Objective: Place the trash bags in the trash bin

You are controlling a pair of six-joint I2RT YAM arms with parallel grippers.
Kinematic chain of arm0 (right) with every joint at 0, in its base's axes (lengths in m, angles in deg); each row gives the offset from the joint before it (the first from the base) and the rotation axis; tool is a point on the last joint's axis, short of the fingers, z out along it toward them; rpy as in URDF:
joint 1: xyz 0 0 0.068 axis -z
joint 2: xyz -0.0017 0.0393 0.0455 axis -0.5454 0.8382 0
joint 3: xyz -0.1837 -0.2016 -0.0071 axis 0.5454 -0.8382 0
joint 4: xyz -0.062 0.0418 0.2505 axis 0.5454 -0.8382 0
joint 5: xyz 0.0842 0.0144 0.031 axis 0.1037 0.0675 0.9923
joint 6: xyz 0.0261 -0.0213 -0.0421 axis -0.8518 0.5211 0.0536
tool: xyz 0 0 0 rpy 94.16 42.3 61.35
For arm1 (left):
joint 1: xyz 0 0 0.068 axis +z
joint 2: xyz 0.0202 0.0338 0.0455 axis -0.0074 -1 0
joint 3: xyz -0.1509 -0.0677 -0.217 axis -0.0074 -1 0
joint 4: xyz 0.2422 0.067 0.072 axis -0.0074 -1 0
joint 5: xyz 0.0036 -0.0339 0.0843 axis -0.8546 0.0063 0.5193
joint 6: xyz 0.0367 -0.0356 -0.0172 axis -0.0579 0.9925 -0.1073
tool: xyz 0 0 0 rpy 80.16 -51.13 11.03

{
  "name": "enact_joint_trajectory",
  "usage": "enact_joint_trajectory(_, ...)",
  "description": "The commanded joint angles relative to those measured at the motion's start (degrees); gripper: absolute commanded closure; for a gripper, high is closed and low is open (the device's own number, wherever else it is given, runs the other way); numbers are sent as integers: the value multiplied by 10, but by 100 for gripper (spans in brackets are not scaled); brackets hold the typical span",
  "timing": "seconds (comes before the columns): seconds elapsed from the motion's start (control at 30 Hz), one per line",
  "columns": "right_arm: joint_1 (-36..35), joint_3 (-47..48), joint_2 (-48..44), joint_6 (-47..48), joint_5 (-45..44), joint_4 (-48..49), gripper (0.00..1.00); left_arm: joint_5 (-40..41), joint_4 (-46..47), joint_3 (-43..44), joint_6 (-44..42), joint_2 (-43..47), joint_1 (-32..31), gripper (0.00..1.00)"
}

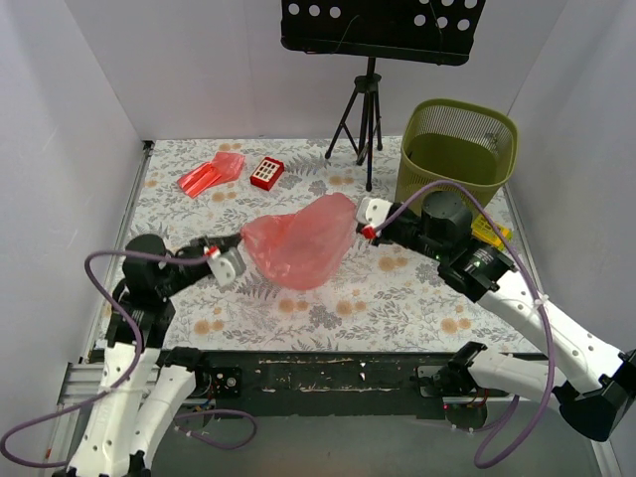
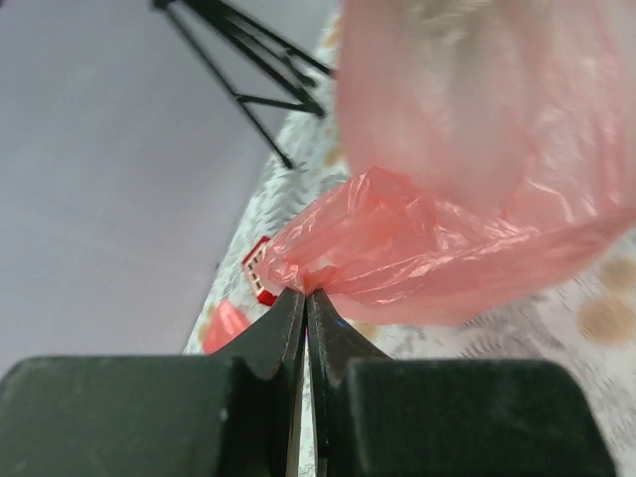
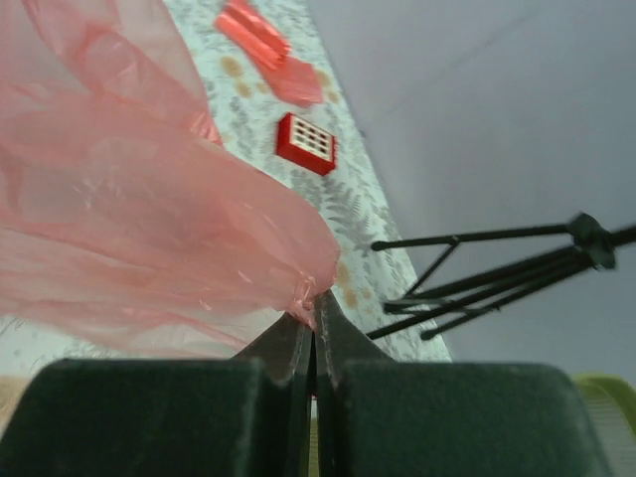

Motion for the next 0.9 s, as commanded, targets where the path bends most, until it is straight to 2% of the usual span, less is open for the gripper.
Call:
enact_joint_trajectory(0.0,34,78,29,-112,-76,53,99,152,212,96,275,-110,5,100)
enact_joint_trajectory(0.07,43,103,50,-101,-81,49,99,183,237,158,321,-162,5,100)
enact_joint_trajectory(0.2,57,175,96,-68,-55,-39,54,220,288,227,394,-232,5,100)
enact_joint_trajectory(0.37,153,330,162,-177,84,-229,23,355,308,300,473,-306,5,100)
enact_joint_trajectory(0.47,201,390,192,-177,84,-229,23,419,308,323,494,-335,5,100)
enact_joint_trajectory(0.63,243,389,215,-177,84,-229,23,393,341,291,507,-322,5,100)
enact_joint_trajectory(0.87,307,408,274,-177,84,-229,23,374,341,306,513,-311,5,100)
